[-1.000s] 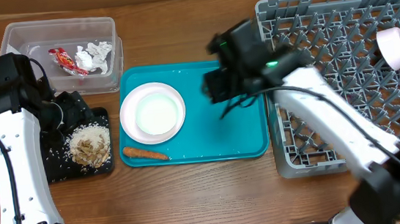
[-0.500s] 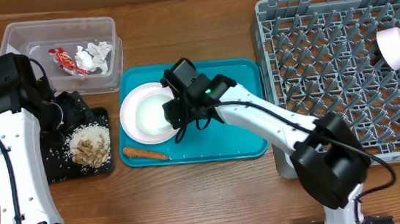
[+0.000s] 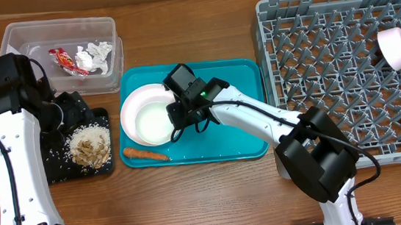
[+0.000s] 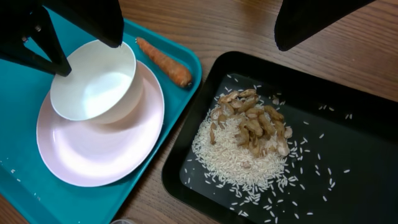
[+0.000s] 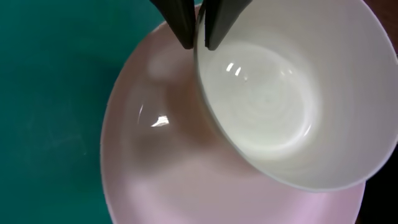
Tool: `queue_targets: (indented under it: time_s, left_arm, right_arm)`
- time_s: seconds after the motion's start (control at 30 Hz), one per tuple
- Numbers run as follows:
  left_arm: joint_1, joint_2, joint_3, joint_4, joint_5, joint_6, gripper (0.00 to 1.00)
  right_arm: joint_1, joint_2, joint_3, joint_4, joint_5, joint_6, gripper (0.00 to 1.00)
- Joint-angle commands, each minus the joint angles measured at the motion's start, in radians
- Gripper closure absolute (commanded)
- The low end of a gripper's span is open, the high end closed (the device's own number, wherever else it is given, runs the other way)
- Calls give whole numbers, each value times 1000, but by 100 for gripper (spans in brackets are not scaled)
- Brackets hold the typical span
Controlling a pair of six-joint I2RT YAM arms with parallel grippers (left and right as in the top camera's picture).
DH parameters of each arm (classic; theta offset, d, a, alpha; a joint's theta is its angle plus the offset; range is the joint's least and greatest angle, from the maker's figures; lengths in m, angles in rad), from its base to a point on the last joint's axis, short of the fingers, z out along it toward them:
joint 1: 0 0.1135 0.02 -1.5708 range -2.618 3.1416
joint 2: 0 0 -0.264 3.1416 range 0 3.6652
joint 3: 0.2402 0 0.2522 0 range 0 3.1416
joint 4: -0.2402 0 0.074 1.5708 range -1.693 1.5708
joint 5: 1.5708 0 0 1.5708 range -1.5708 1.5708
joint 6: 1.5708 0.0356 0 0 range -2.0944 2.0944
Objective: Sort waste into correct bins and load items into the dishwasher
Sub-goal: 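Reach right gripper to the white bowl on the plate and grasp, then carry the white bowl with right gripper and set it in the rack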
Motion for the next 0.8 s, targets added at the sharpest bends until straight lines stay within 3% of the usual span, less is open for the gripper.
queue_targets:
  time_s: [0.0,0.43,0.5,0.6,0.77]
  left_arm:
    - [-2,-21,15,0,-7,-13,20]
    - [-2,-21,15,1,-7,-13,20]
    - [-2,-21,15,1,-7,-13,20]
    - [-2,-21,15,2,-7,-13,20]
    - [-2,-21,15,4,-7,-13,20]
  right_arm:
    - [3,0,6,-1,23,43,93]
    - [-56,-75,114,-63,72,57,96]
    - [-81,-115,148,-102,137,56,96]
    - [-144,-212,186,-174,274,-66,96]
    - [-229,-302,187,-268,676,-128,96]
